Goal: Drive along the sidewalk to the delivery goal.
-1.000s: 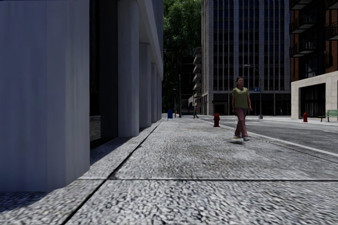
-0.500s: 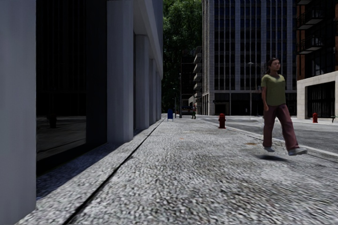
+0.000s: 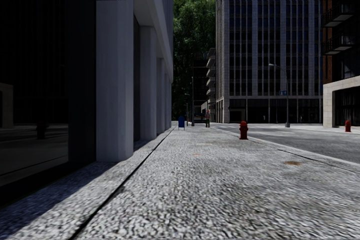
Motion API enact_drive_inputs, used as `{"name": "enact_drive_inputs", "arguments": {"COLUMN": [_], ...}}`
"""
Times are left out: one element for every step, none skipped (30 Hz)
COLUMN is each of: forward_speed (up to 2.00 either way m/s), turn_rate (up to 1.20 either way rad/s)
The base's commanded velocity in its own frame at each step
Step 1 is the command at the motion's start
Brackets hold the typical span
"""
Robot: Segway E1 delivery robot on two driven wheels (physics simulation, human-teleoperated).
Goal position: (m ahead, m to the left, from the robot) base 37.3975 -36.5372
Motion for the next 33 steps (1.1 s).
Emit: {"name": "enact_drive_inputs", "arguments": {"forward_speed": [2.0, 2.0, 2.0, 2.0, 2.0, 2.0, 2.0, 2.0, 2.0, 2.0, 2.0, 2.0, 2.0, 2.0, 2.0, 2.0, 2.0, 2.0, 2.0, 2.0, 2.0, 2.0, 2.0, 2.0, 2.0, 2.0, 2.0, 2.0, 2.0, 2.0, 2.0, 2.0, 2.0], "turn_rate": [0.0, 0.0, 0.0, 0.0, 0.0, 0.0, 0.0, 0.0, 0.0, 0.0, 0.0, 0.0, 0.0, 0.0, 0.0, 0.0, 0.0, 0.0, 0.0, 0.0, 0.0, 0.0, 0.0, 0.0, 0.0, 0.0, 0.0, 0.0, 0.0, 0.0, 0.0, 0.0, 0.0]}}
